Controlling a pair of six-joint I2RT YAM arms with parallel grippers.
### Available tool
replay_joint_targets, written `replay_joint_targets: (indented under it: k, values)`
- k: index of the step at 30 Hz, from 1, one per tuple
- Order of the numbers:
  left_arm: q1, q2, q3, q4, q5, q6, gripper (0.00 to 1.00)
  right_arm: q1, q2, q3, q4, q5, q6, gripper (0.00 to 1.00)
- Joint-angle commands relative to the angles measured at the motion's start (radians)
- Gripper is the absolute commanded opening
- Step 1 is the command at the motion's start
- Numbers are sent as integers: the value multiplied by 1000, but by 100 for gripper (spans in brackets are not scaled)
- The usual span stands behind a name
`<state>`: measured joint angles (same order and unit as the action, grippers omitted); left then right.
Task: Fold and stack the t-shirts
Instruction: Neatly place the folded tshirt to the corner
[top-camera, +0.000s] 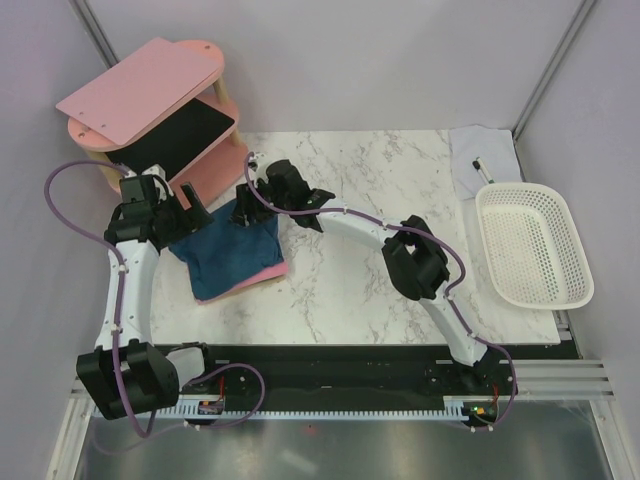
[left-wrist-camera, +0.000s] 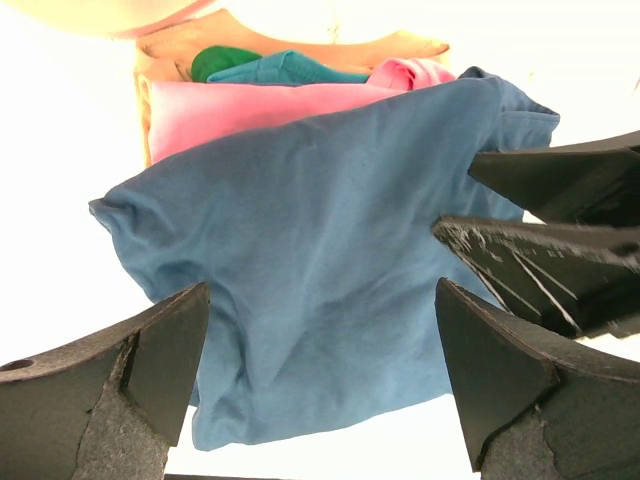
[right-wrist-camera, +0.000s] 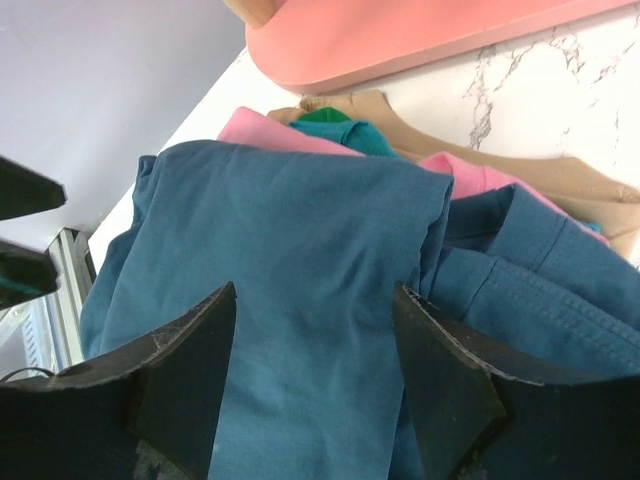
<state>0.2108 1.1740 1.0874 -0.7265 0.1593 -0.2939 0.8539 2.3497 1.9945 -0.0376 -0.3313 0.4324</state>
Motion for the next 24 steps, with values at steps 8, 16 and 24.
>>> replay_joint_targets:
  k: [8, 16, 24]
  values:
    - [1, -28, 37, -5, 0, 39, 100, 8, 48, 81, 73, 51, 29, 66]
    - [-1, -23, 34, -4, 17, 47, 100, 11, 114, 162, 51, 61, 39, 40]
    - [-1, -22, 23, 1, 16, 47, 100, 20, 50, 113, 67, 92, 9, 2]
